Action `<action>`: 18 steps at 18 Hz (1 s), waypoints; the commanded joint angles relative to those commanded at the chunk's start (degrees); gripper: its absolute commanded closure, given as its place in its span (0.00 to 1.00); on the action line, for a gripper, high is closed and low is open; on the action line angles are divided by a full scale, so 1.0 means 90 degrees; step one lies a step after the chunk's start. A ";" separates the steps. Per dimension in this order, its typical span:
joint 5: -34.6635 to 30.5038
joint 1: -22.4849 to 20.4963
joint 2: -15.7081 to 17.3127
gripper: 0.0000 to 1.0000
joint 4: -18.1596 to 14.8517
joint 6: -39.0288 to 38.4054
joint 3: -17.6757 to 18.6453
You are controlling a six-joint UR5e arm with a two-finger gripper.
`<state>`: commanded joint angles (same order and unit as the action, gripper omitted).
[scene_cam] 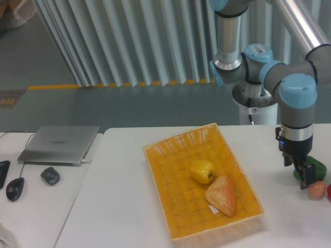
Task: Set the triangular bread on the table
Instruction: 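Move the gripper over the triangular bread and lower toward it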
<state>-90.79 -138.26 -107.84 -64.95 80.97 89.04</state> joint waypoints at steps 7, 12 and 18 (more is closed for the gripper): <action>0.0752 0.0683 -0.0039 0.00 0.0049 -0.2841 -0.0196; 0.0703 0.1221 -0.0117 0.00 0.0195 -0.4561 -0.0108; 0.0674 0.1621 -0.0205 0.00 0.0166 -0.5731 -0.0098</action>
<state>-84.72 -123.67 -109.68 -63.46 29.40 88.15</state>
